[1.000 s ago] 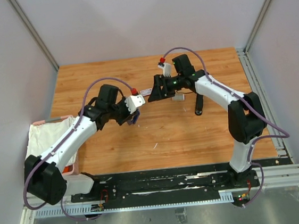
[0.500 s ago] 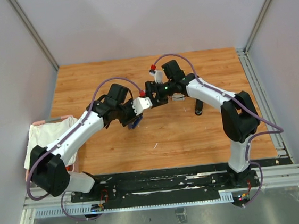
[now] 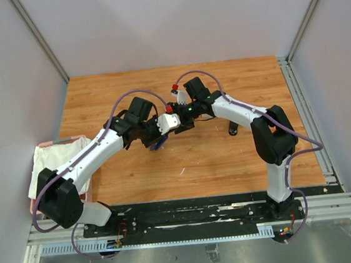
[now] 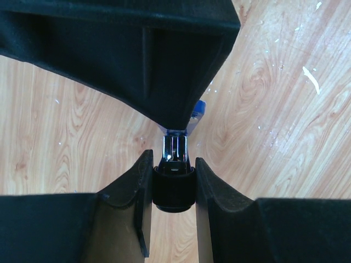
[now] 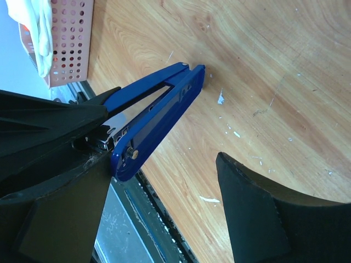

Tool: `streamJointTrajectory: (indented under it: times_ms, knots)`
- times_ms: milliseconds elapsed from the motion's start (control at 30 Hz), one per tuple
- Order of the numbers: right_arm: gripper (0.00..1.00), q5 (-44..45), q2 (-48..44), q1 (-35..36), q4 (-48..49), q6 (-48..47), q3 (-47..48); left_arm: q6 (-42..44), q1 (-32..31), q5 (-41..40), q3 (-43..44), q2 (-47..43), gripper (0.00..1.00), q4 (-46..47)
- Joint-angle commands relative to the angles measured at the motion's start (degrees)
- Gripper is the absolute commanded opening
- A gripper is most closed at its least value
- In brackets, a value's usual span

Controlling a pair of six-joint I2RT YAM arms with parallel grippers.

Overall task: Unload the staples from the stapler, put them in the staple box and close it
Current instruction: Unload the staple at the center of the board.

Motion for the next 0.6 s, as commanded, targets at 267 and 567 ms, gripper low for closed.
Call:
streamJointTrajectory:
  times_ms: [267,567]
  knots:
    - [0.74,17.90,0.47,-2.10,-7.41,-8.16,-0.80,1.57,-0.34,1.73,-0.04,-1.72,0.00,0.60]
    - [0.74,25.70,1.59,-2.89,-10.26,-11.87,0.14,1.07,-0.34,1.06,-3.65,-4.48,0.00,4.33]
